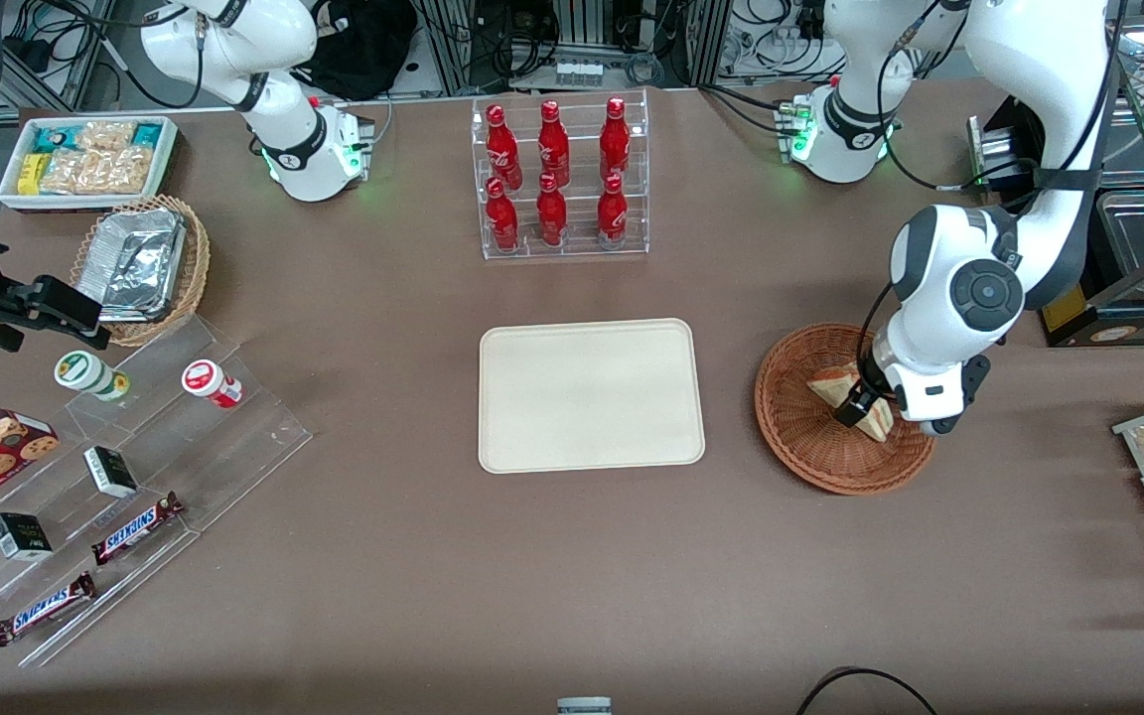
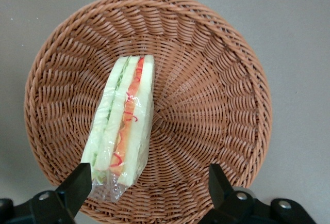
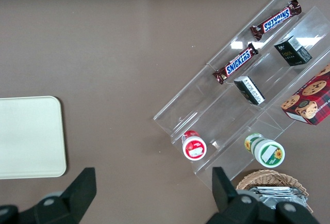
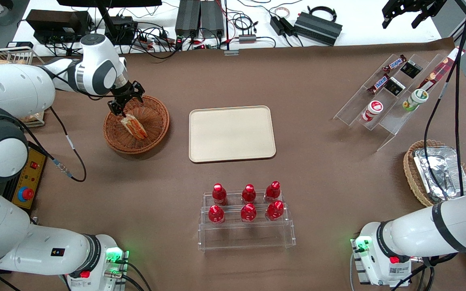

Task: Place sandwich from basket to tray
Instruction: 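Lower the open left gripper around the sandwich and align it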

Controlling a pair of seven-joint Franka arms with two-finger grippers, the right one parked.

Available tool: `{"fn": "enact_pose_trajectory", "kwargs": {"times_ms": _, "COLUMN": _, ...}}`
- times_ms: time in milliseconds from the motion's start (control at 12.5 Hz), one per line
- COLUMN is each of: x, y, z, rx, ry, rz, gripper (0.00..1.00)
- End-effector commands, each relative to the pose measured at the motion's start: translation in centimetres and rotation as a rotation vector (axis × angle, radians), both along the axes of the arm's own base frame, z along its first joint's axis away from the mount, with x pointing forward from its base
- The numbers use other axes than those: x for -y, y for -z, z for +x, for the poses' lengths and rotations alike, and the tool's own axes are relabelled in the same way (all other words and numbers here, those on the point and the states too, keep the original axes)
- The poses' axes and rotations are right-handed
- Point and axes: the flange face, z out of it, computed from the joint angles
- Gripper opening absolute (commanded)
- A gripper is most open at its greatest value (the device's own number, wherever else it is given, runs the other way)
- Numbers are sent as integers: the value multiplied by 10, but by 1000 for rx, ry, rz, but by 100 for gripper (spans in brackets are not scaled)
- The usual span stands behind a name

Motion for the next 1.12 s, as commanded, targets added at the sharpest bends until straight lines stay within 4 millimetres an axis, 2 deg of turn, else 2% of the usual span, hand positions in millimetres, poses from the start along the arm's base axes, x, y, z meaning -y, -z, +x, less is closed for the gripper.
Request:
{"fn": "enact_pose_trajectory", "kwargs": {"times_ms": 0, "x": 3, "y": 4, "z": -4, "rx": -3, "ry": 8, "rz": 6, "gripper": 100}}
{"fn": "enact_pose_trajectory", "kwargs": {"times_ms": 399, "x": -8, "y": -2, "z": -13, "rx": -93, "ry": 33, "rz": 24, "gripper": 100}}
{"fn": "enact_pose_trajectory", "kwargs": {"times_ms": 638, "x": -12, "y": 2, "z": -14, "rx": -97, "ry": 26, "rz": 25, "gripper": 100}}
{"fn": "enact_pose_trajectory", "kwargs": {"times_ms": 797, "x": -23, "y": 6, "z": -11, "rx": -98, "ry": 4, "rz": 24, "gripper": 100}}
{"fn": "enact_pose_trajectory", "kwargs": {"times_ms": 1036, "x": -24, "y": 19, "z": -10, "rx": -99, "ry": -2, "rz": 21, "gripper": 100}}
